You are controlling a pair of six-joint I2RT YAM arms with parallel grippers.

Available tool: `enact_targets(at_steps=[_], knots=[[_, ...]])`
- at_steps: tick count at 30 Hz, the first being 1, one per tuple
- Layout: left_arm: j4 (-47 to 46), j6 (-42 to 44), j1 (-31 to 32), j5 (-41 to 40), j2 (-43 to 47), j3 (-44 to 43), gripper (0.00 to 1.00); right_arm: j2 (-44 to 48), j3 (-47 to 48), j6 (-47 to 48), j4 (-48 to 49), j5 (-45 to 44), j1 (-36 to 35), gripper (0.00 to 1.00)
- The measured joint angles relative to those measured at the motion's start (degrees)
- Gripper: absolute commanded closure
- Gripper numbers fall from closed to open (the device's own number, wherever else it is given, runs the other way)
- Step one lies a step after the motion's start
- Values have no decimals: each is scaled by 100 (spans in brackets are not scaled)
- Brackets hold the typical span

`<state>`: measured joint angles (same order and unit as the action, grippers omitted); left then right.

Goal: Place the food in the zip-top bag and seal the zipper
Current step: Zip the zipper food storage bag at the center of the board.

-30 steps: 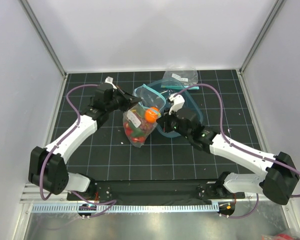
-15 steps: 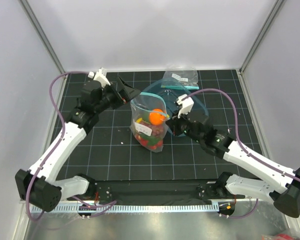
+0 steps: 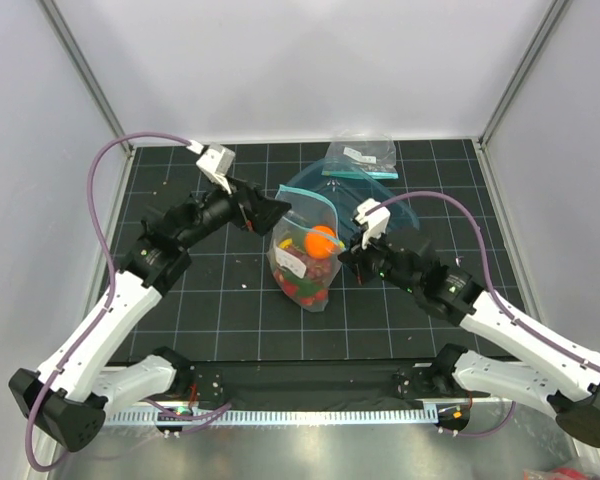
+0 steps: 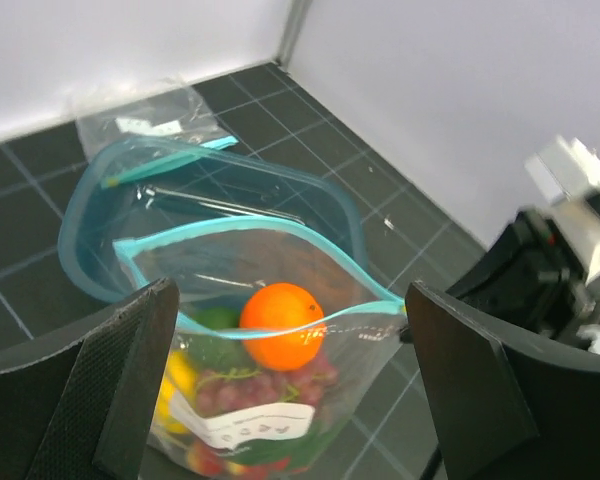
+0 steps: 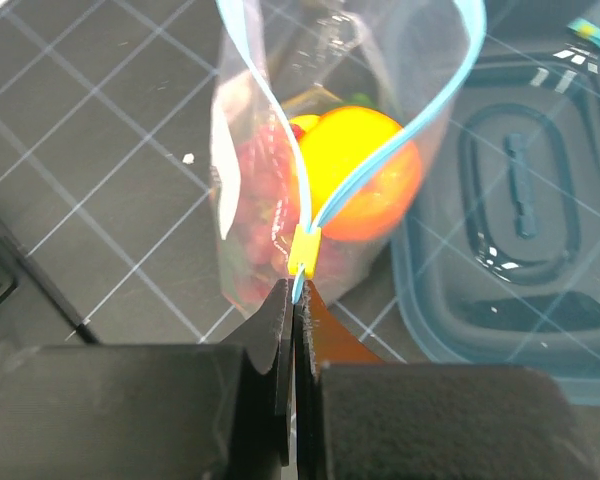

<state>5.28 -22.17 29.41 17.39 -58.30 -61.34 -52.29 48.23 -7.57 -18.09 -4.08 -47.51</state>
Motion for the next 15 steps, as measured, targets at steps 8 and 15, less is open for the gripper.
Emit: enact_targets(at_steps=[8, 15], knots=[[-170, 1882, 483, 1657, -503, -184, 0, 116, 42, 221, -219, 664, 0, 99], [439, 3493, 761, 2544, -1589, -979, 6, 319, 22, 247, -299, 726, 0, 99]])
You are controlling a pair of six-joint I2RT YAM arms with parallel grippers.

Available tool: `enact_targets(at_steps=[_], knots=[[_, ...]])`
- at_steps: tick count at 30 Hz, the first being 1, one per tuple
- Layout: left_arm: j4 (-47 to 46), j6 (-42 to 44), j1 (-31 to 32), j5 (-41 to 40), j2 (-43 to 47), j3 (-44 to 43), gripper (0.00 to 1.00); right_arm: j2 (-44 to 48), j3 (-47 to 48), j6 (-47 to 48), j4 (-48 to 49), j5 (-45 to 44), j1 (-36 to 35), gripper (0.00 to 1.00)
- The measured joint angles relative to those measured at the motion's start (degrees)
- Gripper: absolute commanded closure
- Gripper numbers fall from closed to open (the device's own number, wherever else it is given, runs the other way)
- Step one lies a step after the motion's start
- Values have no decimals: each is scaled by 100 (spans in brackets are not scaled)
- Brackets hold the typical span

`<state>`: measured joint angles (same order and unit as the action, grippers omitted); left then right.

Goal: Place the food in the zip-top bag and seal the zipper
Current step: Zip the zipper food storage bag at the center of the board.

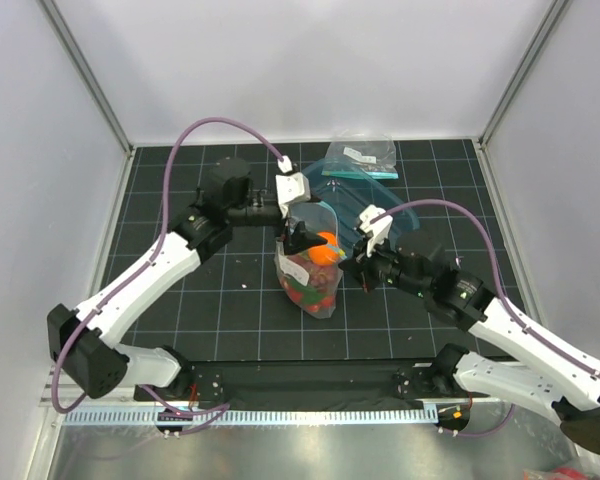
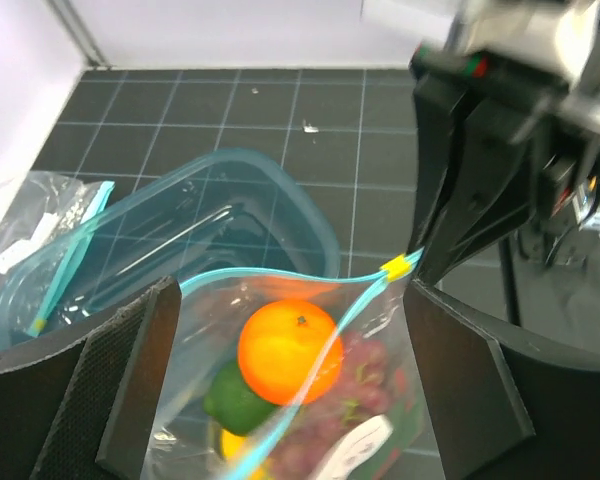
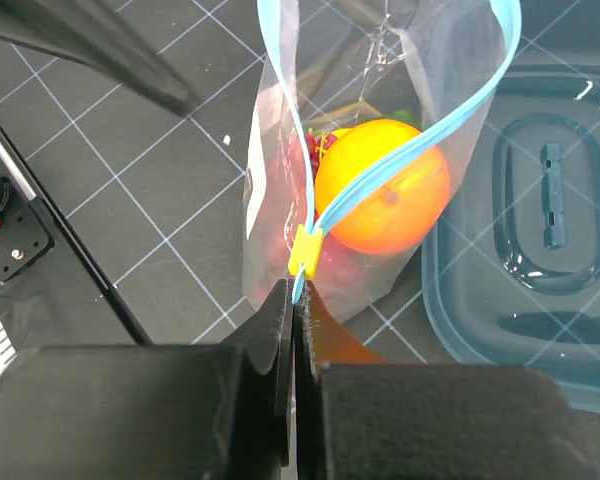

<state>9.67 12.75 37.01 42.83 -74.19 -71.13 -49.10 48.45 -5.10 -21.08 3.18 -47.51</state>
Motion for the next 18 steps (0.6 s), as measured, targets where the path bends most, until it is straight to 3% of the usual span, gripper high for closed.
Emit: enact_targets(at_steps=[8, 18], knots=[[769, 1648, 76, 603, -669, -293, 16, 289, -243, -85, 92, -46, 0, 99], [1086, 2614, 369, 944, -1375, -752, 15, 361, -337, -111, 181, -122, 0, 99]])
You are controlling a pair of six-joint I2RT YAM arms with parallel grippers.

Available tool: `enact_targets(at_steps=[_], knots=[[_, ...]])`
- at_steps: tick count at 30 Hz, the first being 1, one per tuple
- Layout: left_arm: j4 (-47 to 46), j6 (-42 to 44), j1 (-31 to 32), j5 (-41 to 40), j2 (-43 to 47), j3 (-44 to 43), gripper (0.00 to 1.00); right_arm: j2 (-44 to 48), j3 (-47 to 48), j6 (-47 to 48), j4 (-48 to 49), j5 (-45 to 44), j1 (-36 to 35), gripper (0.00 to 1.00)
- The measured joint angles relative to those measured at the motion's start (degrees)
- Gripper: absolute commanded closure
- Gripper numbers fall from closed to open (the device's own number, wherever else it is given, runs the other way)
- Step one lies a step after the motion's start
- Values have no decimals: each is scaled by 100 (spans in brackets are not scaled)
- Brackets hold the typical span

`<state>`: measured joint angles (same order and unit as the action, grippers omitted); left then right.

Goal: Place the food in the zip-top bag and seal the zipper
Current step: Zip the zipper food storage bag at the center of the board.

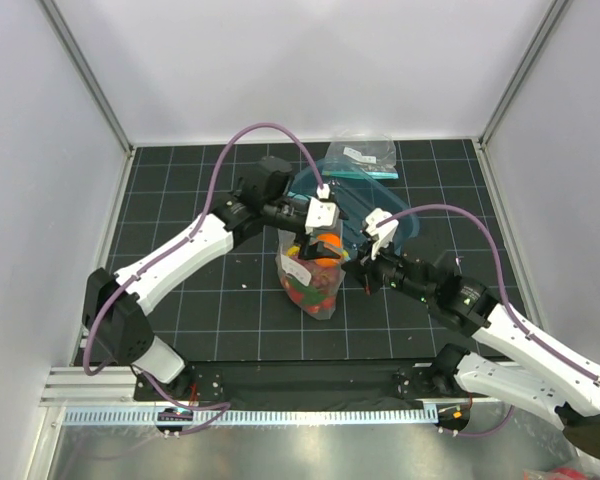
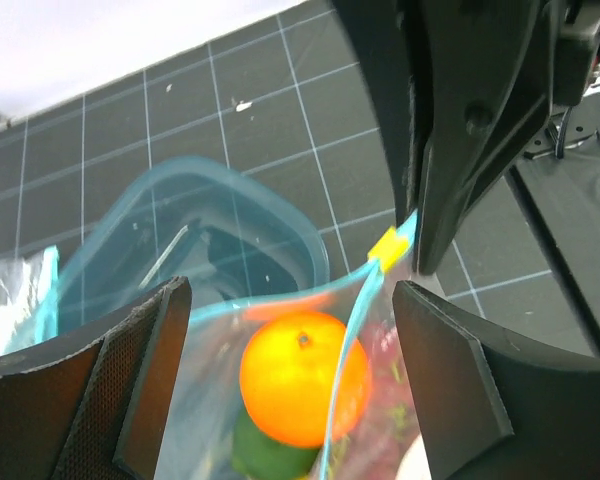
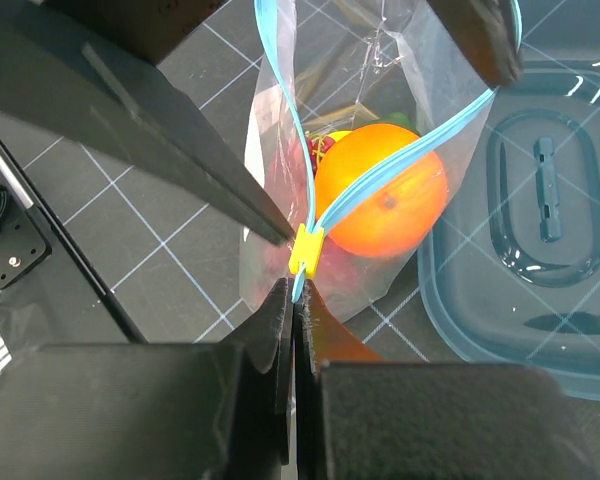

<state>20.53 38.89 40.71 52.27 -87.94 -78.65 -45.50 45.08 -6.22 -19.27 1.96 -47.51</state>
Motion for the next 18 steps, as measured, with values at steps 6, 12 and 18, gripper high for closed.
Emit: enact_targets(at_steps=[6, 12, 18], knots=[[748, 627, 356, -157, -348, -684, 41, 0, 0, -11, 2, -90, 4, 99], [1303, 1078, 492, -511, -407, -774, 52, -2, 0, -42, 9, -179, 9, 99], [1423, 1252, 492, -907, -341, -601, 64, -52, -4, -129, 101, -269, 9, 99]])
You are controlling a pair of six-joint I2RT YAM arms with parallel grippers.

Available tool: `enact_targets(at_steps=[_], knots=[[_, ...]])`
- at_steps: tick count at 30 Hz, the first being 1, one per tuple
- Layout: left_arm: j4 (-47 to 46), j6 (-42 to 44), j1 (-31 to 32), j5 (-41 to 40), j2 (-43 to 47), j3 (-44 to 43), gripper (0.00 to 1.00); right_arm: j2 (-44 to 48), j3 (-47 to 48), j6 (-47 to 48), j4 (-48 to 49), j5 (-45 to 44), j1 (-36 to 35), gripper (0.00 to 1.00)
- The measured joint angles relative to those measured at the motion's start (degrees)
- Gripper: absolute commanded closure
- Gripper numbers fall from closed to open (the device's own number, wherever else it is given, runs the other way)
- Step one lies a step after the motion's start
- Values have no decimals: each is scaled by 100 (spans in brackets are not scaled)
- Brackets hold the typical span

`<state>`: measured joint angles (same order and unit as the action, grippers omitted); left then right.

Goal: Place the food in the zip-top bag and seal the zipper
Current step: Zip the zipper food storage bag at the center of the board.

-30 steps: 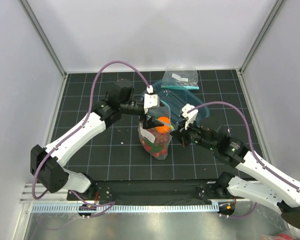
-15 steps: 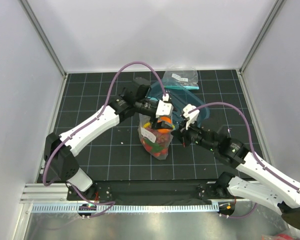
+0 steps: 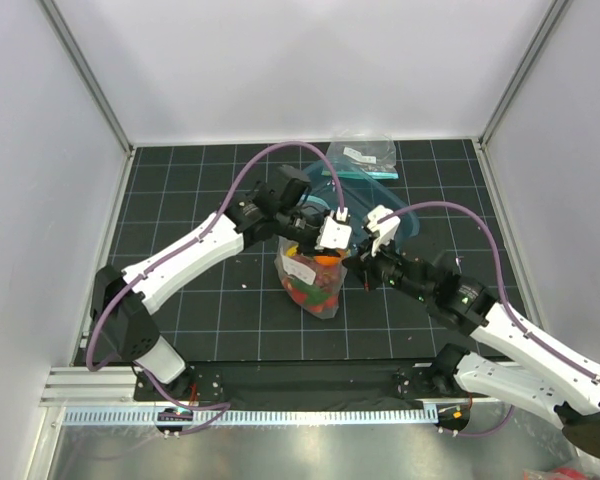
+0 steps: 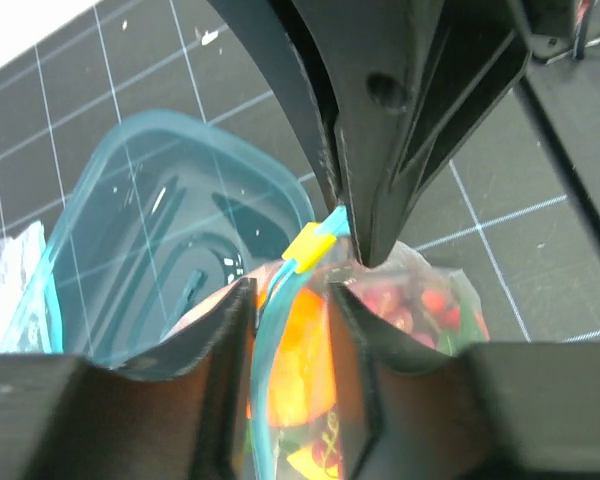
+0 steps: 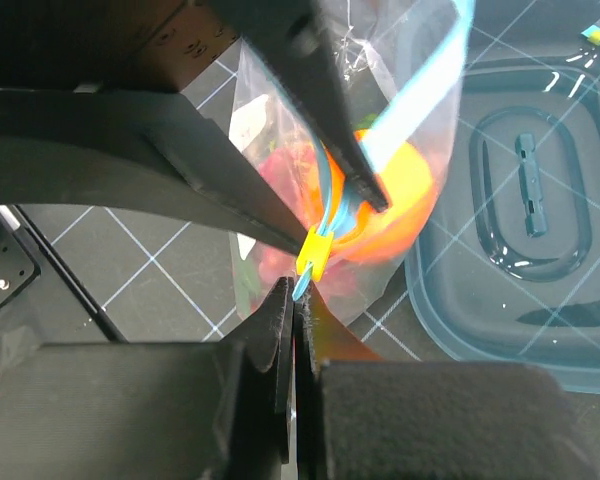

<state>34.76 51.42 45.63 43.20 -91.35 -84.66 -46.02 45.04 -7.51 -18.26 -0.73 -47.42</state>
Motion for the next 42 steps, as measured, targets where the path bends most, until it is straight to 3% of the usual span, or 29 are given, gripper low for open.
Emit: enact_targets(at_steps=[1, 4, 6, 9, 11, 12, 13, 19, 20, 22, 24, 34, 38, 40, 42], knots=[[13, 4, 0, -74, 15, 26, 76, -7, 0, -15, 13, -7, 0, 99], [28, -72, 4, -275, 66, 74, 93, -17, -4, -37, 31, -24, 0, 99], [20, -181, 7, -372, 94, 92, 100, -55, -4, -42, 66, -24, 0, 99], [-22, -437, 4, -529, 146, 122, 100, -160, -2, -42, 138, -20, 0, 99], [-31, -610, 4, -638, 188, 140, 100, -221, 0, -42, 201, -17, 0, 83], [-37, -715, 4, -693, 219, 146, 100, -243, 2, -44, 238, -15, 0, 65], [-48, -826, 4, -767, 254, 157, 100, -256, 2, -72, 284, -15, 0, 58], [-61, -1735, 79, -1298, 706, 262, 100, -122, -190, 50, 868, -46, 0, 44], [-59, -1851, 125, -1403, 817, 291, 100, -61, -271, 83, 966, -55, 0, 44], [-63, -2037, 278, -1615, 1069, 363, 100, 50, -446, 175, 1180, -61, 0, 57], [-68, -2146, 448, -1755, 1311, 485, 100, 129, -592, 273, 1397, -17, 0, 62], [-129, -2404, 887, -2227, 1657, 872, 100, 463, -1014, 782, 1926, 645, -4, 62], [-192, -2446, 953, -2396, 1657, 1014, 100, 686, -1117, 896, 1947, 896, -4, 99], [-238, -2468, 957, -2459, 1665, 1045, 99, 723, -1119, 909, 1937, 997, -4, 99], [-317, -2511, 962, -2507, 1718, 1110, 84, 728, -1119, 896, 1934, 1075, -4, 99]])
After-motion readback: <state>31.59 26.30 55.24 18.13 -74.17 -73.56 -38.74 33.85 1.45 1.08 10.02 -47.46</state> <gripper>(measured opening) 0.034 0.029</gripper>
